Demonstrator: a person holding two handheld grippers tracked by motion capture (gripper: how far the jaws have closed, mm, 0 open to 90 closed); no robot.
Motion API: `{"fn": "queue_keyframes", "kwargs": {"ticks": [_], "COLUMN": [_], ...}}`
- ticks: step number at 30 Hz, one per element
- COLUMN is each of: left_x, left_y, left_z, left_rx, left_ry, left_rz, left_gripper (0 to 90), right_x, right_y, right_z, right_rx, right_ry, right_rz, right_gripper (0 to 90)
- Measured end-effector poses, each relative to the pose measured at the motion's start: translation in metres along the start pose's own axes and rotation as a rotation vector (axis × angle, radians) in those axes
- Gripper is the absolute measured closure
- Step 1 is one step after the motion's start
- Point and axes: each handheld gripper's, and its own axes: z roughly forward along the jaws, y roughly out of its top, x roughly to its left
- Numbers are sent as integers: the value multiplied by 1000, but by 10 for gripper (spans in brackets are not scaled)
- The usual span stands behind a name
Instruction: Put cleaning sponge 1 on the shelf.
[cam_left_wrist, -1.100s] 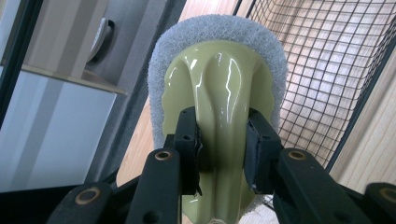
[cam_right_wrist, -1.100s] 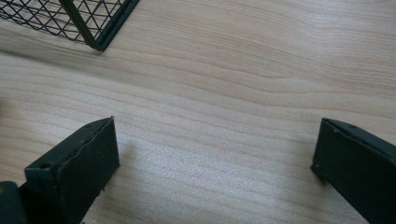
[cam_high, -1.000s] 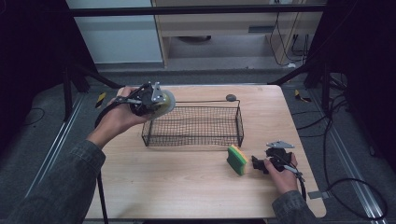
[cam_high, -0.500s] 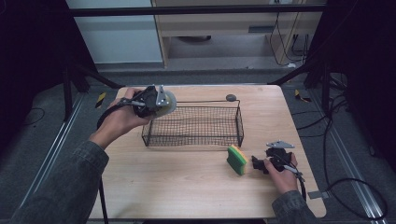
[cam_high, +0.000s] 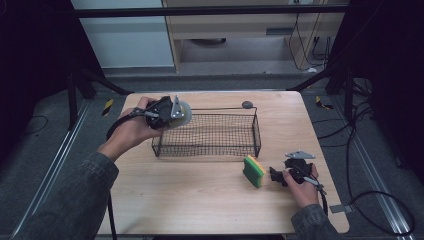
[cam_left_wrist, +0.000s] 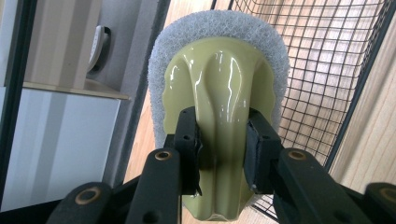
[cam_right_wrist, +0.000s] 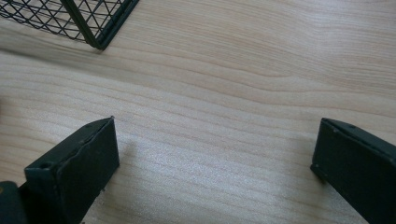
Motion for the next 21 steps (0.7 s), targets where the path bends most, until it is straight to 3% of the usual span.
{"fn": "queue_keyframes", "kwargs": {"ticks": [21], "left_x": [-5], "left_y": [-2], "left_z": [35], "left_rx": [45], "left_ry": [-70], "left_rz": [38], "left_gripper": [696], "right_x": [0], "right_y": [0], "right_z": [0], "right_rx": [0], "right_ry": [2], "right_rz": [0], "right_gripper": [7]}}
